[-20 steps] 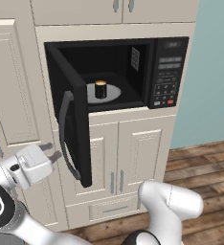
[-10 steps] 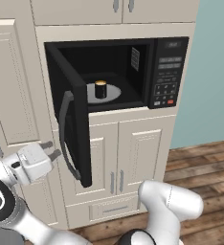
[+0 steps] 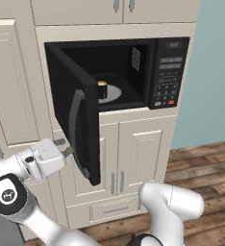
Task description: Pick the mug from the counter and place it inside the microwave. Then close the microwave.
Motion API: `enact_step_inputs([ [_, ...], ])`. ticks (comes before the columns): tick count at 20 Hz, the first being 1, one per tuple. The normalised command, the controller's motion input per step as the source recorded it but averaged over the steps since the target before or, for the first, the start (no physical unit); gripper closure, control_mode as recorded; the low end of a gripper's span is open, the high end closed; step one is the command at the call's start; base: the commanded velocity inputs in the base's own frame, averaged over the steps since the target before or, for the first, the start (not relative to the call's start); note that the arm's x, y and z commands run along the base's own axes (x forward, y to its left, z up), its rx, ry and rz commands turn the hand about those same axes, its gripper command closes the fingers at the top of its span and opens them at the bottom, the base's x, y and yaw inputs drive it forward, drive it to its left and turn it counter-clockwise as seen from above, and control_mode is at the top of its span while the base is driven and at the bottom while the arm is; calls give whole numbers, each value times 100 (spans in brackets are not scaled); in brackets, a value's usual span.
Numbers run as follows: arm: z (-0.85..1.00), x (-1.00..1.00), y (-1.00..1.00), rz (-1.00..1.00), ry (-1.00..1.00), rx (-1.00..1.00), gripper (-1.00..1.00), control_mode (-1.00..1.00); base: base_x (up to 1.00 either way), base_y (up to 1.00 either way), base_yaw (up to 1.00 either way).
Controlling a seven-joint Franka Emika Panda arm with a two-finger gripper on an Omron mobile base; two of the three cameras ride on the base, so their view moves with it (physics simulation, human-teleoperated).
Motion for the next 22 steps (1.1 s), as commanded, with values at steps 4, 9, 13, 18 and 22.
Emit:
enact_step_inputs([
  [4,2,0,-51,0,0,0,-100,-100,0,0,0],
  [9,5,1,-62,0,0,0,-100,-100,0,0,0],
  [13,38,11,-57,3,1,0,-100,-100,0,0,0],
  [18,43,18,-63,6,8,-2,-100,-100,0,0,0],
  [22,27,30,-51,7,12,-3,-100,-100,0,0,0],
])
